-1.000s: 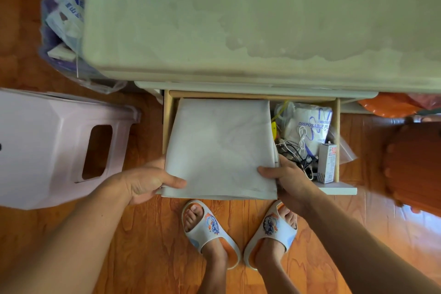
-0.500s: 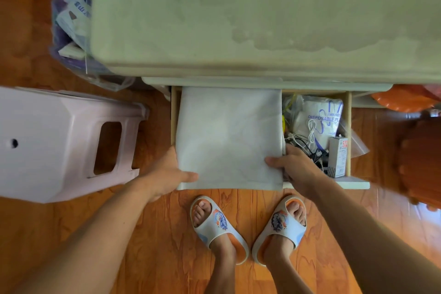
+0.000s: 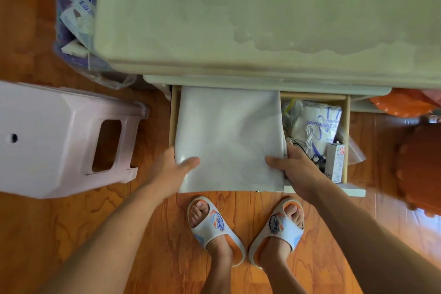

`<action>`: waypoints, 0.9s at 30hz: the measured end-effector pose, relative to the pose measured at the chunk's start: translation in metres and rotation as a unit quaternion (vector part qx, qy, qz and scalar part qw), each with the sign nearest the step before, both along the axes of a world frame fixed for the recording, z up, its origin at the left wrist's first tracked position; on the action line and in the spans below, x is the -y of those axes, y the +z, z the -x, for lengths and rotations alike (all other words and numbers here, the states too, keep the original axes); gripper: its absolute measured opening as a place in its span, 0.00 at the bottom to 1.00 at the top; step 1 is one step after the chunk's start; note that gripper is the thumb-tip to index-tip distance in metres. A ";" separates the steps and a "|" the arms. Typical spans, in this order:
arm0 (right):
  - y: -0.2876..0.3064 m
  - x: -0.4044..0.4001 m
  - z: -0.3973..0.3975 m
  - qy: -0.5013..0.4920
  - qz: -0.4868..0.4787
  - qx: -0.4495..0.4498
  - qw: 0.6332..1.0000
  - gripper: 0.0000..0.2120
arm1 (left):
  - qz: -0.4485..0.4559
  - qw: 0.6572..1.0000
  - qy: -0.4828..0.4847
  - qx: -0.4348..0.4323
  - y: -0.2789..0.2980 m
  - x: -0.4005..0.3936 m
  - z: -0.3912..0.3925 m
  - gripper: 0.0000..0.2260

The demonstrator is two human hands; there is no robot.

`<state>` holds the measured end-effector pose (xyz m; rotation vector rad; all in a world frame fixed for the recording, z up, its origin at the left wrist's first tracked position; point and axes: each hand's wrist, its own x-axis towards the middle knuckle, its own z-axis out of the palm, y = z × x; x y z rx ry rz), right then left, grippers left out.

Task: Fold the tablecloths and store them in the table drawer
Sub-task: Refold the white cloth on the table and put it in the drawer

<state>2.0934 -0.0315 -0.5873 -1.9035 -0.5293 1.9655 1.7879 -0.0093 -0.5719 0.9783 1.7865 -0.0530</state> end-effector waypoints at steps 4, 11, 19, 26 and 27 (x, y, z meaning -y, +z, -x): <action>-0.015 -0.005 0.008 0.038 0.027 0.066 0.997 0.16 | 0.029 0.991 -0.094 -0.091 -0.003 -0.005 -0.012 0.31; -0.008 -0.011 0.032 0.069 0.055 0.230 0.969 0.27 | 0.073 0.996 0.032 -0.044 -0.002 -0.007 -0.015 0.33; 0.011 -0.002 0.022 0.086 -0.022 0.219 0.972 0.36 | -0.002 1.000 0.001 -0.029 0.008 0.012 -0.021 0.32; 0.023 -0.002 0.034 0.294 0.018 0.299 0.908 0.24 | -0.179 0.930 -0.275 -0.166 0.009 0.052 -0.006 0.29; 0.027 -0.005 0.035 0.364 -0.013 0.363 0.858 0.26 | -0.194 0.902 -0.348 -0.170 0.007 0.054 -0.004 0.34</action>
